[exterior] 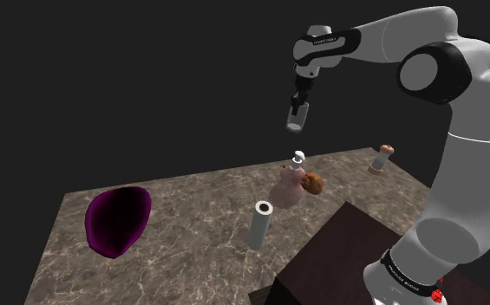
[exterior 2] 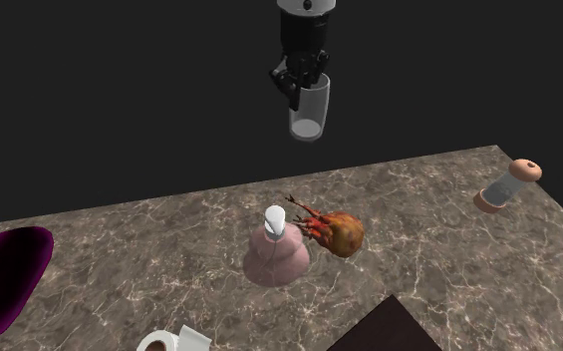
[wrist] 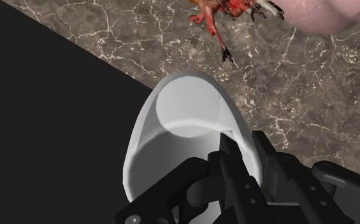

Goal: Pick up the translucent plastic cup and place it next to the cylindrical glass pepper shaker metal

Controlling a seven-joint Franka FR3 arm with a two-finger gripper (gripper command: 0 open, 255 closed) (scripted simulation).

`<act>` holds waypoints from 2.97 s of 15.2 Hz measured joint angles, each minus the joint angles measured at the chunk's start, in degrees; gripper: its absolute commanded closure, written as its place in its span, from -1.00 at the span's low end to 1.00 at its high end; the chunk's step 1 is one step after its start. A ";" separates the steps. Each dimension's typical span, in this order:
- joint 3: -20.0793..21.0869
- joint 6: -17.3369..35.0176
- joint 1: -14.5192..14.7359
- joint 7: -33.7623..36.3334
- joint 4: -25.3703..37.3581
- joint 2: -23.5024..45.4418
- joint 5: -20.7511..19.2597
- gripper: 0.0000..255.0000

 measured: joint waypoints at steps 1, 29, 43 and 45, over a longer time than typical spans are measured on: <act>-0.40 -0.07 -0.92 -1.33 0.17 0.18 0.18 1.00; -7.50 -11.33 -30.59 -34.44 28.14 19.16 7.87 1.00; -6.93 -10.64 -36.61 -38.40 36.01 27.90 9.89 1.00; -6.92 -9.09 -36.30 -38.58 34.31 27.81 9.94 1.00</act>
